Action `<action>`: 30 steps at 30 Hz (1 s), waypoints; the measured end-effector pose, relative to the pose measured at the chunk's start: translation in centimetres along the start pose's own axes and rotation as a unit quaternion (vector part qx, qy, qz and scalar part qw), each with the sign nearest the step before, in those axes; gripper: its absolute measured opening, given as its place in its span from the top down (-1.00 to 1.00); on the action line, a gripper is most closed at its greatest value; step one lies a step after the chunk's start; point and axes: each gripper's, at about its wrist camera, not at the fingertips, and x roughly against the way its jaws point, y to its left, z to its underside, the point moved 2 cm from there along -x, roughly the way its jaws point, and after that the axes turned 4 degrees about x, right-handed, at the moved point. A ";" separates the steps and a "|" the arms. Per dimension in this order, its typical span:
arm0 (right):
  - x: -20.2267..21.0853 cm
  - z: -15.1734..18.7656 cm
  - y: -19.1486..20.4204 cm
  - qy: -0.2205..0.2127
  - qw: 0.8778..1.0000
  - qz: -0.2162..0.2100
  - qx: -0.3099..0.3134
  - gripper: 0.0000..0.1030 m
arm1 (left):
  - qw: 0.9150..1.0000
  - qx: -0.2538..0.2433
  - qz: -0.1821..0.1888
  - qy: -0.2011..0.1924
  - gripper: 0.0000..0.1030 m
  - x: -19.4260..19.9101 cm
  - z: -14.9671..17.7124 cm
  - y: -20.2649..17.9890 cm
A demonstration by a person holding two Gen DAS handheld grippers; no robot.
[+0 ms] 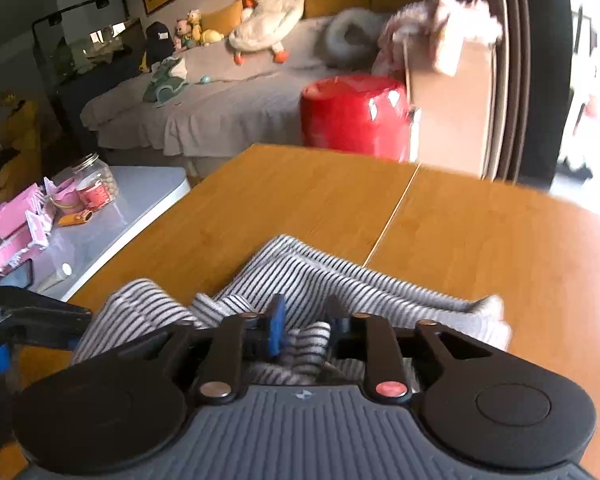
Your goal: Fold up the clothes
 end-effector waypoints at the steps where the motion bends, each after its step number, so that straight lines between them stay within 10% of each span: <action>1: 1.3 0.0 0.1 -0.014 1.000 0.007 0.011 0.23 | 1.000 0.001 -0.004 -0.004 -0.28 0.0 -0.1 0.0; 6: 7.1 0.6 -0.6 -0.074 0.996 0.050 0.019 -0.40 | 1.000 0.008 -0.017 -0.018 -0.27 0.0 -0.5 0.3; 30: 4.6 7.5 -3.3 -0.030 0.993 0.063 -0.093 -0.56 | 0.993 0.050 -0.087 -0.064 -0.40 3.2 -1.9 2.3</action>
